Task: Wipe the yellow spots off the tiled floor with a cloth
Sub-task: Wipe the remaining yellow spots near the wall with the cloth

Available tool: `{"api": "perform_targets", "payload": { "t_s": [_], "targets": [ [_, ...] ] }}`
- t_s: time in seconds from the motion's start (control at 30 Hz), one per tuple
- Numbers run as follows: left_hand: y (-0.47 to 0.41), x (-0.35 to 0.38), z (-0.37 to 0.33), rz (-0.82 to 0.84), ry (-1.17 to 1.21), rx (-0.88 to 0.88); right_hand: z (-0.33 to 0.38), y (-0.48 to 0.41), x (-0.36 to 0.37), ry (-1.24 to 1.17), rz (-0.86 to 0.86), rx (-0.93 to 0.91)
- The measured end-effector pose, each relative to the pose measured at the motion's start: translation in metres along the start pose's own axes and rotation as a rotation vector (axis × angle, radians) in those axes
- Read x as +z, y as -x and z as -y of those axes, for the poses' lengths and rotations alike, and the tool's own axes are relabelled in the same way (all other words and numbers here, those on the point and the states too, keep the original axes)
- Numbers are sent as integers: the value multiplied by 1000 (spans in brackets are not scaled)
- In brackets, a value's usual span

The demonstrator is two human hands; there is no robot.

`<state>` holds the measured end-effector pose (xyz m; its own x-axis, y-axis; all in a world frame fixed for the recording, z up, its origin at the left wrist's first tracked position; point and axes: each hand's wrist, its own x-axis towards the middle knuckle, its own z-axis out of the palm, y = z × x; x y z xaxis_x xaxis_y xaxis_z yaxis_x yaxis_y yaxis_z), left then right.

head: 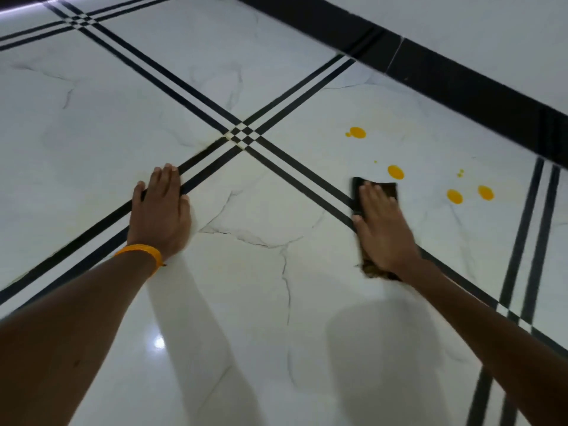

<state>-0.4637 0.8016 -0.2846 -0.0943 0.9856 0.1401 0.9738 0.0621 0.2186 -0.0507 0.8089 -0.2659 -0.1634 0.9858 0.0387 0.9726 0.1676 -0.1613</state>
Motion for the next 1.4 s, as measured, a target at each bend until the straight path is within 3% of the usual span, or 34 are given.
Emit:
{"api": "perform_targets", "payload": {
  "t_s": [0.07,0.2,0.27,0.43,0.6,0.73,0.83,0.9,1.03,1.1,1.2,1.27,1.33,1.4],
  "targets": [
    [-2,-2,-2,10,-17,-12,-20,-1,-8,-1,-39,206],
    [0,-9,-23,21,-116,-62,26,61,7,-18,-35,-52],
    [5,-9,-69,19,-56,2,0,76,0,-25,-5,-96],
    [-10,28,-208,146,64,88,-125,62,-25,-11,-15,299],
    [-17,43,-225,156,-102,110,-171,57,-33,11,-63,422],
    [-21,47,-226,145,-107,108,-213,-26,-43,-3,-92,643],
    [-20,48,-226,146,-96,103,-187,-88,-39,-37,-52,566],
    [-21,48,-225,137,-73,102,-143,-102,-28,-35,-39,335],
    [-22,48,-223,128,-67,115,-114,-29,-21,-8,88,-20],
    [-22,48,-223,129,-66,111,-153,5,-30,-7,81,45],
    [-24,49,-228,123,-72,116,-230,-22,-51,26,-43,432],
    [-26,50,-226,133,-74,105,-241,-71,-55,-1,-33,624],
    [-27,50,-225,131,-80,105,-205,-114,-46,-22,-40,598],
    [-28,50,-226,139,-74,114,-137,-130,-27,4,-37,382]
  ]
}}
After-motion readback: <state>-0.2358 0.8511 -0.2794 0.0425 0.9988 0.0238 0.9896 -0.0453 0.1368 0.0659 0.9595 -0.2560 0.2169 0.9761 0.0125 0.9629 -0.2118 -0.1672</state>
